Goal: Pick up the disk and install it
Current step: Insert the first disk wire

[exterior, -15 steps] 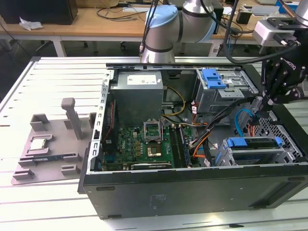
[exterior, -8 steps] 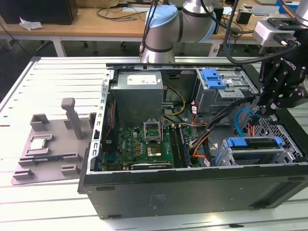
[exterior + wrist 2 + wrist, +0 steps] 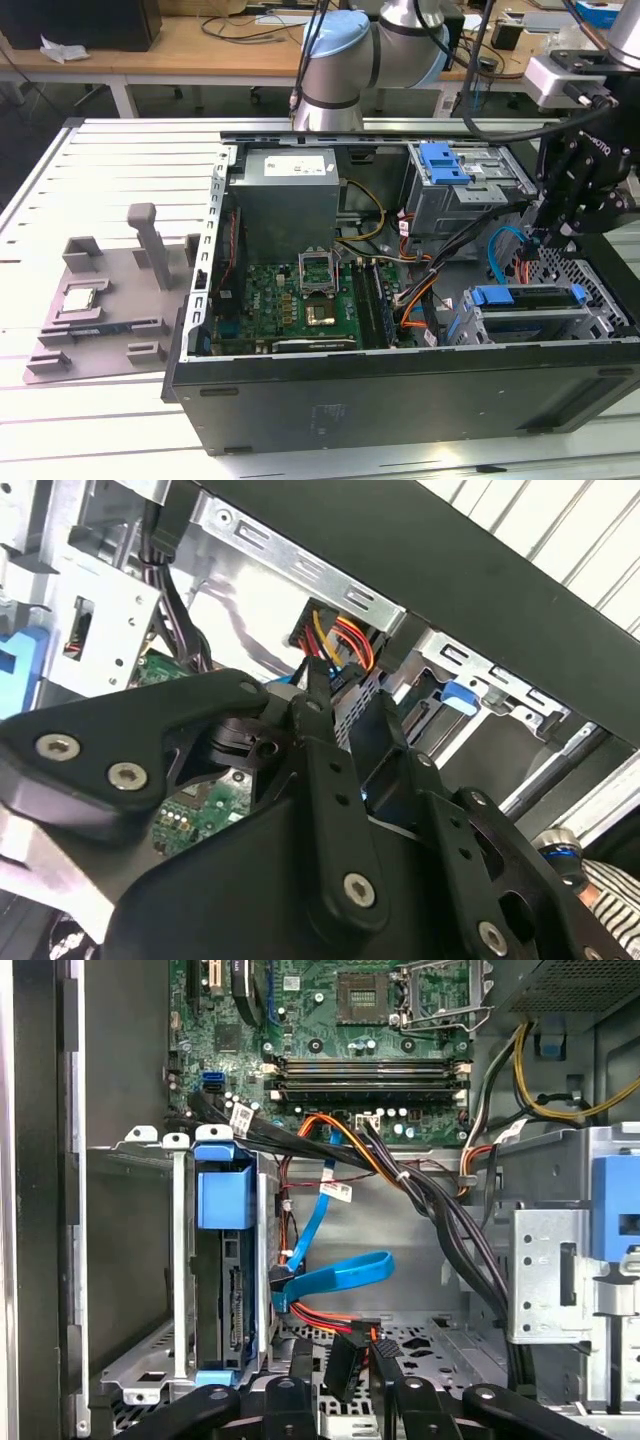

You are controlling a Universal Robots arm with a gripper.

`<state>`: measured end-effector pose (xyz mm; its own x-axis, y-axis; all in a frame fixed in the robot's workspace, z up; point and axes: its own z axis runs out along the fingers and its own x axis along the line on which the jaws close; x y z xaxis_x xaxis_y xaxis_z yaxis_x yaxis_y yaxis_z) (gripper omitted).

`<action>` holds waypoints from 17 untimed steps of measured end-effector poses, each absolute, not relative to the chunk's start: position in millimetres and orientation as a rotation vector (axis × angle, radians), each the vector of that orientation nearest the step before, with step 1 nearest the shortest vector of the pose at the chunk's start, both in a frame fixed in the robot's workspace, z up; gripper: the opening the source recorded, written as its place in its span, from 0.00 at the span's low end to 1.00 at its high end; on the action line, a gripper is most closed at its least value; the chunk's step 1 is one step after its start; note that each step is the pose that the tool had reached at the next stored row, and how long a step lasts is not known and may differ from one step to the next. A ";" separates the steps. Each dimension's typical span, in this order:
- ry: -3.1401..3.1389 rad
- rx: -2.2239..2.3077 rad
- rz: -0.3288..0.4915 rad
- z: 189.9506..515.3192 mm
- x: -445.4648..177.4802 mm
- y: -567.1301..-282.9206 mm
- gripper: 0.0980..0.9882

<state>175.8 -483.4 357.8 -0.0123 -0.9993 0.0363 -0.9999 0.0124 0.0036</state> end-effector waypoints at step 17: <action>-2.212 2.185 0.042 356.8 170.8 -488.3 0.08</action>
<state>170.8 -488.3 356.8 -0.0122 -0.9991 0.0417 -0.9999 0.0123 0.0034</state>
